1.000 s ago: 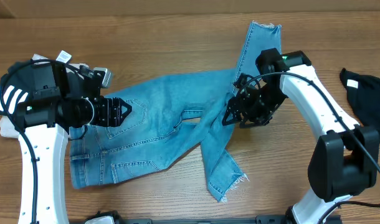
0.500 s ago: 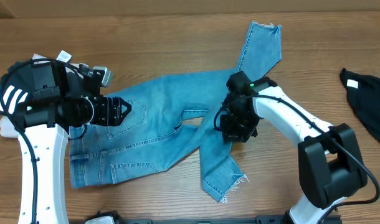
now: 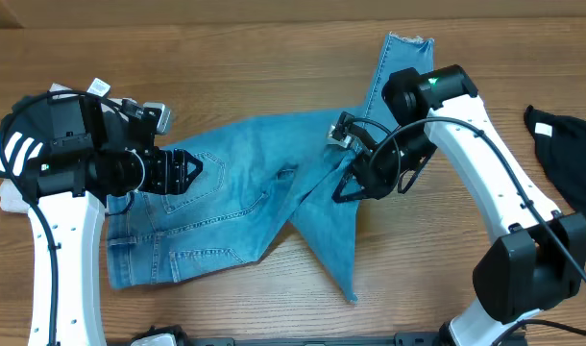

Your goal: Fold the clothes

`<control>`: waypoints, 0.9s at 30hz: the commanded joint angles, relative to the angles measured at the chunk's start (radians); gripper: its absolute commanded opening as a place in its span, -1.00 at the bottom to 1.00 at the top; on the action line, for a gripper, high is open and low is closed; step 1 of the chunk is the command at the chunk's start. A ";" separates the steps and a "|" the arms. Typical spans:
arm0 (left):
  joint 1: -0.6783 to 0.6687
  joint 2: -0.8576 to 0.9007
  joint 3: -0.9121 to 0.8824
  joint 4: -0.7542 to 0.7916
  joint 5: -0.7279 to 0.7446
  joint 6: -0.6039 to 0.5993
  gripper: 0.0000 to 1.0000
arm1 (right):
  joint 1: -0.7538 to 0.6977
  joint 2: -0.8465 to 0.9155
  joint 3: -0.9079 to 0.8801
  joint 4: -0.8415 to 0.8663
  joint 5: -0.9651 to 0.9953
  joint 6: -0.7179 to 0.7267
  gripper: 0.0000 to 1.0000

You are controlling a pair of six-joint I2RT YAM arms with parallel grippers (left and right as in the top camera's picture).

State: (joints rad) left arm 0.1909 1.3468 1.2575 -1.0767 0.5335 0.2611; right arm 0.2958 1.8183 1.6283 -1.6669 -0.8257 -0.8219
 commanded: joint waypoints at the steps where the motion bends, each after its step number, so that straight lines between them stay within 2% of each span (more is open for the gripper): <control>1: -0.005 0.000 0.021 0.004 -0.002 -0.014 0.48 | -0.004 -0.024 -0.016 0.084 0.119 -0.021 -0.92; 6: -0.005 0.000 0.021 0.004 -0.002 -0.014 0.49 | -0.004 -0.023 -0.155 0.387 0.464 0.343 -0.92; 7: -0.005 0.000 0.021 0.003 -0.002 -0.014 0.48 | -0.005 -0.023 -0.243 0.557 0.671 0.503 -0.82; 8: -0.005 0.000 0.021 0.003 -0.002 -0.014 0.48 | -0.006 -0.023 -0.266 0.600 0.746 0.547 -0.74; 11: -0.005 -0.001 0.021 -0.001 -0.002 -0.014 0.48 | -0.024 -0.023 -0.300 0.671 1.003 0.677 -0.71; 12: -0.005 -0.001 0.021 -0.004 -0.002 -0.014 0.48 | -0.035 -0.023 -0.300 0.677 1.067 0.708 -0.53; 13: -0.005 -0.001 0.021 -0.006 -0.002 -0.014 0.48 | -0.056 -0.023 -0.297 0.683 1.142 0.761 -0.03; 14: -0.005 -0.001 0.021 -0.007 -0.002 -0.015 0.48 | -0.072 -0.023 -0.296 0.684 1.170 0.800 0.00; 15: -0.005 -0.001 0.021 -0.007 -0.002 -0.015 0.47 | -0.090 -0.023 -0.296 0.683 1.173 0.837 0.01; 16: -0.005 -0.001 0.021 -0.008 -0.002 -0.015 0.47 | -0.110 -0.023 -0.296 0.679 1.171 0.885 0.18; 17: -0.005 -0.001 0.021 -0.011 -0.002 -0.015 0.47 | -0.130 -0.023 -0.293 0.669 1.161 0.940 0.50; 18: -0.005 -0.001 0.021 -0.016 -0.002 -0.015 0.47 | -0.150 -0.023 -0.291 0.660 1.133 0.978 0.54; 22: -0.005 -0.001 0.021 -0.031 -0.018 -0.014 0.47 | -0.235 -0.023 -0.291 0.628 0.888 1.019 0.61; 24: -0.005 -0.001 0.021 -0.040 -0.017 -0.015 0.46 | -0.267 -0.023 -0.291 0.594 0.700 1.015 0.58; 27: -0.005 -0.001 0.021 -0.064 -0.017 -0.014 0.45 | -0.284 -0.023 -0.291 0.514 0.422 0.921 0.46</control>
State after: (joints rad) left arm 0.1909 1.3468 1.2594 -1.1229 0.5232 0.2611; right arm 0.0189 1.8084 1.3258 -1.1107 -0.0452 0.1345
